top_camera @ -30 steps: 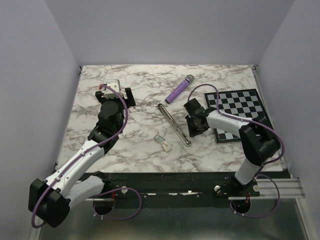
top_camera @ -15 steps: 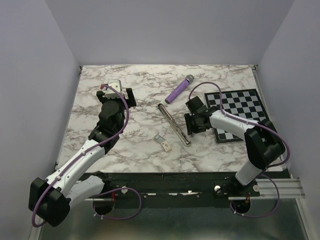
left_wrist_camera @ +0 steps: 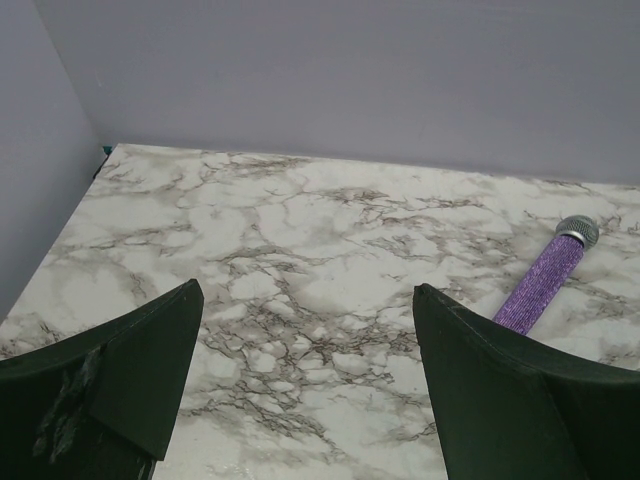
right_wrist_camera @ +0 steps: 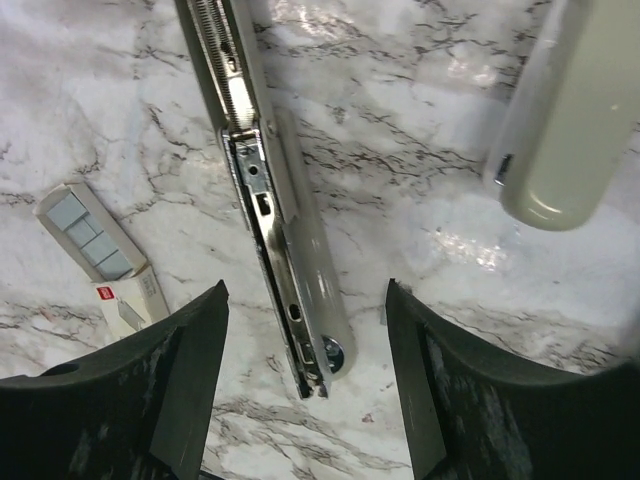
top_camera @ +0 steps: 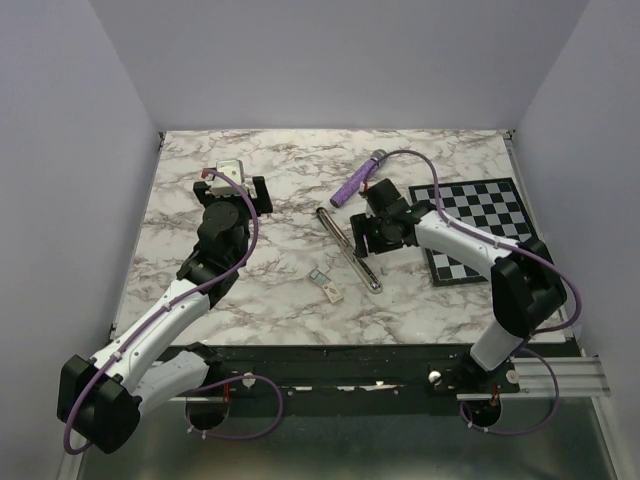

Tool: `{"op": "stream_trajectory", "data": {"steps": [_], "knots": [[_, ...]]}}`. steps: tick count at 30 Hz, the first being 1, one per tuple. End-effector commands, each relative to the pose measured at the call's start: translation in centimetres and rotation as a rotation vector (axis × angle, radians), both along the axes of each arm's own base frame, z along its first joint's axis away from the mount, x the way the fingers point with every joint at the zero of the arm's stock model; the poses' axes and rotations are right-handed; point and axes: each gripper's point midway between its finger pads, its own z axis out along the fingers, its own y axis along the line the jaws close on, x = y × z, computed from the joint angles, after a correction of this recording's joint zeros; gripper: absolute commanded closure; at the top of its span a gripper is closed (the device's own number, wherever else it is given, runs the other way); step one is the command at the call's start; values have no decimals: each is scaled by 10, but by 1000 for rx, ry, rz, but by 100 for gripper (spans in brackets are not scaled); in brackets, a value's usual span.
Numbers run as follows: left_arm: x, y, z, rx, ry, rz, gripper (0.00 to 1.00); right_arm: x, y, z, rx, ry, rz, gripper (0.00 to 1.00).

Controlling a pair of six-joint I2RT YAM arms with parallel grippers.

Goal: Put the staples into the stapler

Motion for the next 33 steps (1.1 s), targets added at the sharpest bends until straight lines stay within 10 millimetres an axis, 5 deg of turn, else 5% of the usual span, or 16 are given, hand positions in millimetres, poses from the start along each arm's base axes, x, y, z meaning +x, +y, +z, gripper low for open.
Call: {"op": "stream_trajectory", "data": {"steps": [1,7,20,29,33], "knots": [[-1,-3,6,-6,-26,-17,7,-8,22,-14,1,60,74,28],[-2,-3,8,-6,-30,-18,7,-3,32,-31,-41,68,71,34],[-2,-3,8,-5,-32,-18,7,-2,65,-40,-111,29,133,65],[-2,-4,7,-5,-29,-21,7,-3,87,-35,-111,14,161,66],[-2,-4,8,-13,-31,-24,7,-2,85,-14,-85,-15,125,56]]}}
